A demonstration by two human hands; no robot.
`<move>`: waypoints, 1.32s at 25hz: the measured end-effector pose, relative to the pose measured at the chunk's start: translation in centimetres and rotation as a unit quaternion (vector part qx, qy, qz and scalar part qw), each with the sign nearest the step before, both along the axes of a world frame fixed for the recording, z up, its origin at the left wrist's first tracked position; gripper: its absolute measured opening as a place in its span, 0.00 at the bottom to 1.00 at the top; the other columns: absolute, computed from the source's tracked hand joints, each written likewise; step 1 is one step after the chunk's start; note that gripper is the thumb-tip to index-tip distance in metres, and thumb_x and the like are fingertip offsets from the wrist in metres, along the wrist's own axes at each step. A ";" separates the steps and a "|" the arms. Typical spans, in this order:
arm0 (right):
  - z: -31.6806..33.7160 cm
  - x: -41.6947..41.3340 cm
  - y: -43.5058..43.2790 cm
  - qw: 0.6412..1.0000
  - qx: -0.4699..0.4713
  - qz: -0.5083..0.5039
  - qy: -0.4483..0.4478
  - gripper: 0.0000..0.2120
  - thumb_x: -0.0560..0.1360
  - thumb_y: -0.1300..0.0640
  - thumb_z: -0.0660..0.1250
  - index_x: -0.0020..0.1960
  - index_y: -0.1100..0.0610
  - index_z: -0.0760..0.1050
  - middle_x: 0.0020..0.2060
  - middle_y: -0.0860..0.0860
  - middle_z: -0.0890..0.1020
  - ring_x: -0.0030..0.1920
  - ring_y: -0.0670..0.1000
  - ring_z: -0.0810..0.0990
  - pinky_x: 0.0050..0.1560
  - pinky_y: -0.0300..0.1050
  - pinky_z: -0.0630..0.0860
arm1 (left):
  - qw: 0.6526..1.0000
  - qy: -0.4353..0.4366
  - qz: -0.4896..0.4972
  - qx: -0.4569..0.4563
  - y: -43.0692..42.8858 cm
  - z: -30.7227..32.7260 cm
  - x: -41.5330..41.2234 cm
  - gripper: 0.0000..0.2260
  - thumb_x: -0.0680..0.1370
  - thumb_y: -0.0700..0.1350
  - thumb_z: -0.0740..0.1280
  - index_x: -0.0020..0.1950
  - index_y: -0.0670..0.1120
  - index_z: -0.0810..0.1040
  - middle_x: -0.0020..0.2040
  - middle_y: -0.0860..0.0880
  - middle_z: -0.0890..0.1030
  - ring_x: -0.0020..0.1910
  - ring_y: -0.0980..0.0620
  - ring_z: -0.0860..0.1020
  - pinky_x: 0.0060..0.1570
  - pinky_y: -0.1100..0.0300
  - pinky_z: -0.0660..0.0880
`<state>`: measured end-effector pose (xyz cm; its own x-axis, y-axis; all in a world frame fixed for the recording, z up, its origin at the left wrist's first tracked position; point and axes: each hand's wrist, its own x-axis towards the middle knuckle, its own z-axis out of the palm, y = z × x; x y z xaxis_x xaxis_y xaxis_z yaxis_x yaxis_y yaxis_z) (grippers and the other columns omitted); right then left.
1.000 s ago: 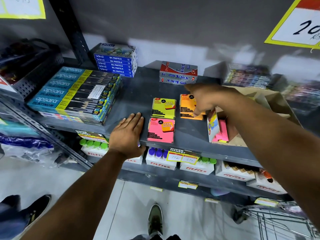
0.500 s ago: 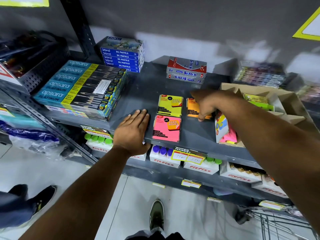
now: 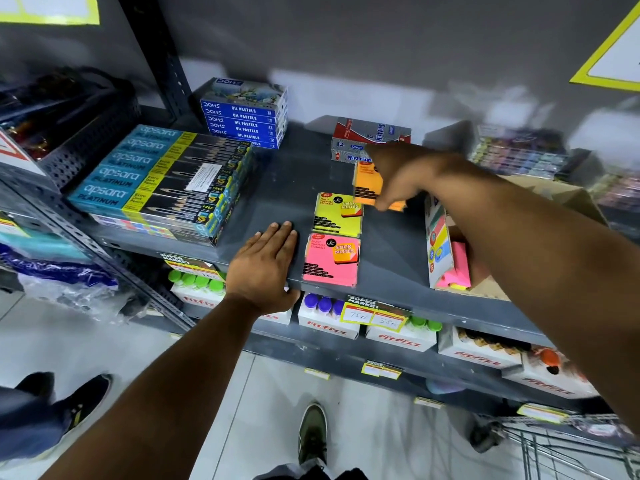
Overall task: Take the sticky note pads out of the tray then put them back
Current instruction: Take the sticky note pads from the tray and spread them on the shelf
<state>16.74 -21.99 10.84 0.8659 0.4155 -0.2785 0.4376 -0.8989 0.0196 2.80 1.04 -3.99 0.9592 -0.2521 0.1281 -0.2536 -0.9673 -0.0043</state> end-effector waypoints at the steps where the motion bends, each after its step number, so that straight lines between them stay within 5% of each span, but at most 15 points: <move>1: 0.3 -0.1 0.9 1.000 0.013 0.009 0.003 0.44 0.63 0.50 0.79 0.71 0.60 0.62 0.60 0.59 0.77 0.55 0.60 0.77 0.53 0.51 0.78 | 1.000 -0.001 0.000 0.001 0.0 0.0 0.0 0.41 0.62 0.57 0.66 0.72 0.40 0.64 0.73 0.41 0.67 0.72 0.41 0.66 0.70 0.47 0.60; 6: -1.3 -1.1 4.9 0.998 0.025 0.044 0.037 0.32 0.63 0.50 0.79 0.60 0.59 0.68 0.50 0.56 0.77 0.47 0.56 0.77 0.42 0.47 0.75 | 1.000 -0.001 0.003 -0.006 0.0 0.2 -0.2 0.41 0.62 0.57 0.65 0.72 0.40 0.65 0.73 0.41 0.68 0.71 0.41 0.67 0.70 0.47 0.61; 15: -3.6 -0.9 5.8 0.995 -0.021 0.052 0.081 0.35 0.63 0.49 0.80 0.64 0.59 0.68 0.52 0.55 0.78 0.48 0.56 0.78 0.43 0.46 0.75 | 1.000 -0.009 -0.002 -0.021 0.1 0.1 -0.1 0.40 0.63 0.58 0.65 0.71 0.40 0.66 0.72 0.41 0.69 0.71 0.41 0.68 0.69 0.48 0.61; 21: -4.8 -0.7 5.8 0.996 -0.013 0.047 0.078 0.29 0.62 0.50 0.80 0.57 0.57 0.72 0.51 0.55 0.81 0.46 0.55 0.80 0.40 0.45 0.77 | 1.000 -0.007 -0.001 -0.018 0.2 0.1 -0.1 0.39 0.64 0.58 0.65 0.71 0.41 0.66 0.72 0.41 0.69 0.71 0.41 0.68 0.70 0.48 0.60; 28: -1.6 -2.4 4.9 0.996 0.058 0.050 0.042 0.32 0.60 0.48 0.78 0.57 0.56 0.68 0.45 0.53 0.77 0.42 0.53 0.78 0.36 0.46 0.75 | 1.000 -0.003 0.007 -0.022 0.1 0.3 -0.1 0.39 0.64 0.59 0.61 0.71 0.41 0.66 0.72 0.42 0.69 0.71 0.42 0.68 0.69 0.47 0.62; 33: -1.3 -7.2 5.3 0.993 0.001 0.113 0.017 0.37 0.57 0.43 0.78 0.60 0.56 0.69 0.43 0.51 0.77 0.42 0.54 0.78 0.33 0.45 0.74 | 0.999 -0.003 0.004 -0.032 -0.2 0.5 -0.3 0.38 0.64 0.58 0.57 0.71 0.40 0.67 0.72 0.41 0.69 0.71 0.41 0.68 0.69 0.46 0.63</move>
<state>9.53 -16.67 9.52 0.7405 0.5985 -0.3058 0.6287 -0.7777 0.0003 2.53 0.83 -3.52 0.9602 -0.2355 0.1501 -0.2461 -0.9676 0.0562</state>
